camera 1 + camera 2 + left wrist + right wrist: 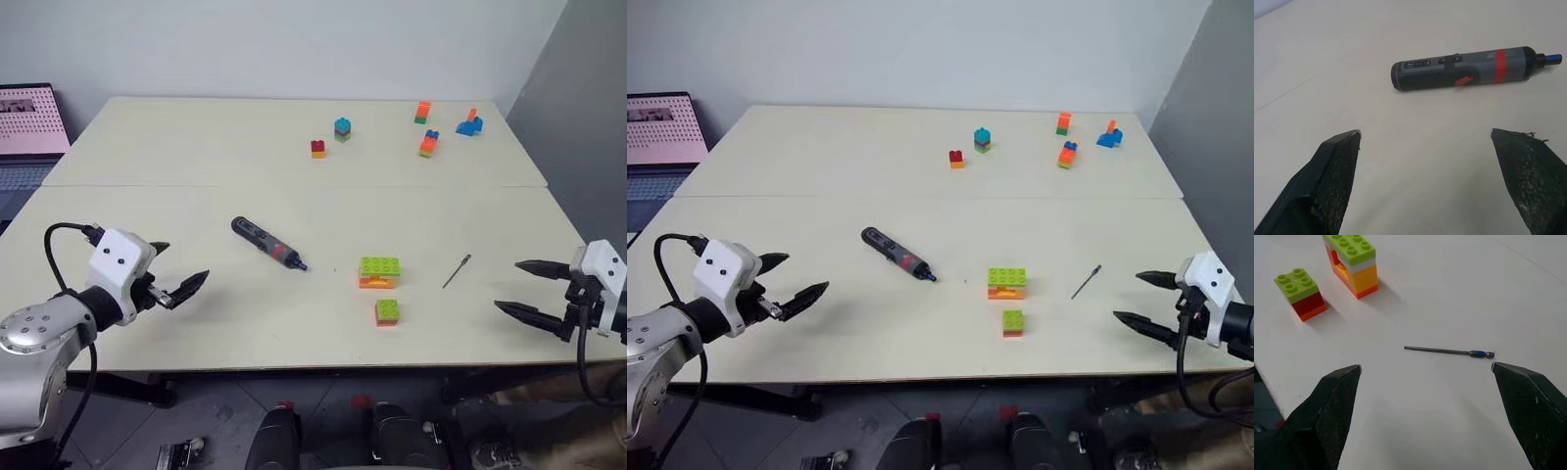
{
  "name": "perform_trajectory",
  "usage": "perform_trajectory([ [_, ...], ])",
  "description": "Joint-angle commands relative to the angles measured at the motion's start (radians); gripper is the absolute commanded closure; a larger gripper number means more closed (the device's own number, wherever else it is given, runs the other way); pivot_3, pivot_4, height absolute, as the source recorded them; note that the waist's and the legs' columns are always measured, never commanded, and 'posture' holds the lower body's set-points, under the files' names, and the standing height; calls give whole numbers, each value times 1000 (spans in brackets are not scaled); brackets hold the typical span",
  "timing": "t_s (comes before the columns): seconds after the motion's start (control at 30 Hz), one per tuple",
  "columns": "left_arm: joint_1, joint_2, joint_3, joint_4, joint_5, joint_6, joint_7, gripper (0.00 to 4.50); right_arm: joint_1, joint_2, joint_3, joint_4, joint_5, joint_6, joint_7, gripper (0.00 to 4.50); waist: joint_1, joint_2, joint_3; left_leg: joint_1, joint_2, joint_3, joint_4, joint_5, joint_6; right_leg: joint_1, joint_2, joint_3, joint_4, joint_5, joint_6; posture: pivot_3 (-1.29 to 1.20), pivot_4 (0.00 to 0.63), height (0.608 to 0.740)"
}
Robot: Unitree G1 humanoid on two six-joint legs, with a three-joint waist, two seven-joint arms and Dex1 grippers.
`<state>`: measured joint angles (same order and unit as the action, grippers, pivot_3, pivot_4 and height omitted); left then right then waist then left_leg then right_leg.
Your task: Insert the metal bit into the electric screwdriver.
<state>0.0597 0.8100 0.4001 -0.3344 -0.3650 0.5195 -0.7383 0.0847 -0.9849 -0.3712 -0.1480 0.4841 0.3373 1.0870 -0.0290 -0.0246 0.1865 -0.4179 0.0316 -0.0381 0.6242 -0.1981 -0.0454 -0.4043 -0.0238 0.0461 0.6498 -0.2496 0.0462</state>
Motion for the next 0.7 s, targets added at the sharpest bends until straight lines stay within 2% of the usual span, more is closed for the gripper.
perform_trajectory([
  [0.03,-6,23,32,-17,-18,-7,-17,79,-17,-8,-24,-4,-4,-15,8,0,0,0,0,0,0,0,0,0,0,0,0,0,0,0,0,0,150,740],
  [0.23,-26,32,25,-18,-16,9,-7,79,-26,1,-16,-1,-14,-27,5,0,0,0,0,0,0,0,0,0,0,0,0,0,0,0,0,0,150,740],
  [0.47,-29,31,35,-51,-68,-64,-93,79,-42,-6,-3,14,-27,-46,25,0,0,0,0,0,0,0,0,0,0,0,0,0,0,0,0,0,150,740],
  [0.57,-57,47,-21,-62,-43,-93,-109,79,-80,-19,24,18,-25,-47,60,0,0,0,0,0,0,0,0,0,0,0,0,0,0,0,0,0,150,740],
  [0.7,-84,79,-185,-133,-9,-153,-201,79,-138,-52,86,-53,5,11,117,0,0,1,0,1,0,0,1,0,0,0,0,1,1,0,0,0,150,740],
])
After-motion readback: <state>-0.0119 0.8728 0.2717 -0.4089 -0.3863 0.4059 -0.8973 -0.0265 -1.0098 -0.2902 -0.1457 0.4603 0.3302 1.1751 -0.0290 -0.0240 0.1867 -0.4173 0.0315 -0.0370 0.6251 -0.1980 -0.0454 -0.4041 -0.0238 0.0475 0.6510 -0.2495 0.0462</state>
